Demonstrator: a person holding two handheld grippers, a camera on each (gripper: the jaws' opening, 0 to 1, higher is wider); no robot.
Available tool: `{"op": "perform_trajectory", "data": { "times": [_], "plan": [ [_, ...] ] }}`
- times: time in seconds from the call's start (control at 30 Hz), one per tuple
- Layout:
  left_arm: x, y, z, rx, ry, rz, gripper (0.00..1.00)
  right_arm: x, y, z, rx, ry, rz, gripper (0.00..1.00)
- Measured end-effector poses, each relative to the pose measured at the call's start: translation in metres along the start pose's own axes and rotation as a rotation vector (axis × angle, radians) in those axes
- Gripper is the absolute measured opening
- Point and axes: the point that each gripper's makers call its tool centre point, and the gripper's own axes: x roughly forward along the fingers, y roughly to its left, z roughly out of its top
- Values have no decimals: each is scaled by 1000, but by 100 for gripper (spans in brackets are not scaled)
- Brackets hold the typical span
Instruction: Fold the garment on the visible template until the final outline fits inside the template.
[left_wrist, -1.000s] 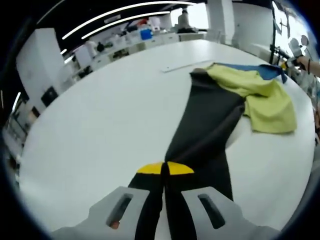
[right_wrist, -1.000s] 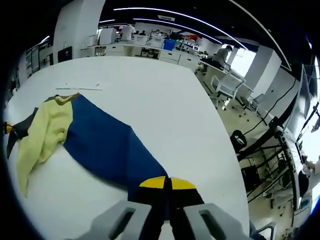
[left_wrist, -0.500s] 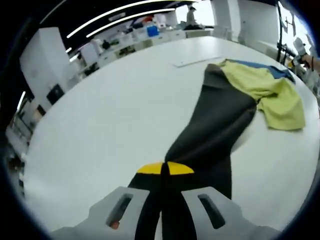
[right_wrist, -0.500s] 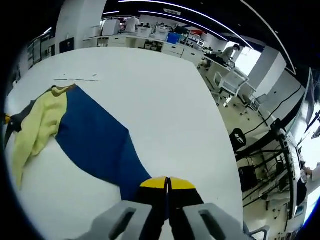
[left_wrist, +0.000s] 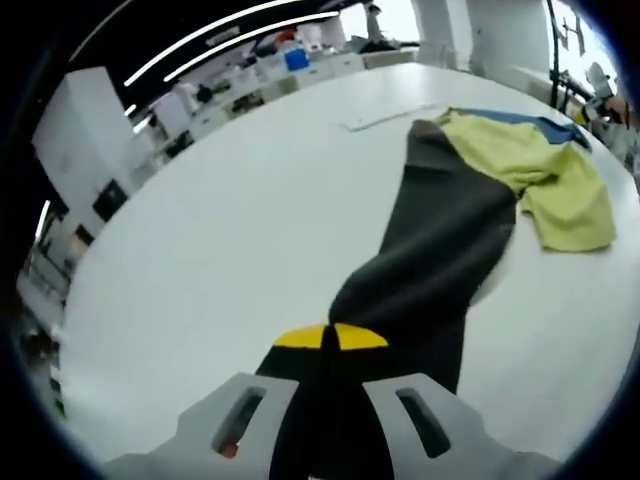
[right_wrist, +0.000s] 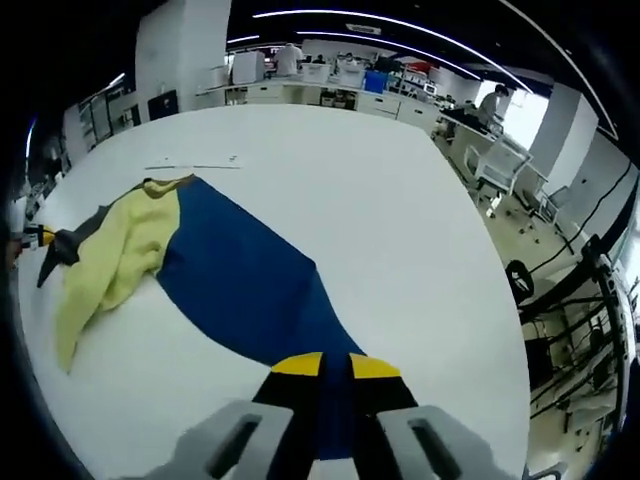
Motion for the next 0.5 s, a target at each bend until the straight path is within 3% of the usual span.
{"op": "perform_trajectory", "data": {
  "times": [0.13, 0.23, 0.5],
  "plan": [
    [-4, -11, 9, 54, -18, -16, 6, 5, 15, -2, -57, 11, 54, 24],
    [-7, -24, 26, 39, -86, -58, 11, 8, 23, -1, -82, 4, 77, 33],
    [-9, -89, 64, 79, -187, -250, 25, 20, 38, -2, -100, 14, 123, 34]
  ]
}}
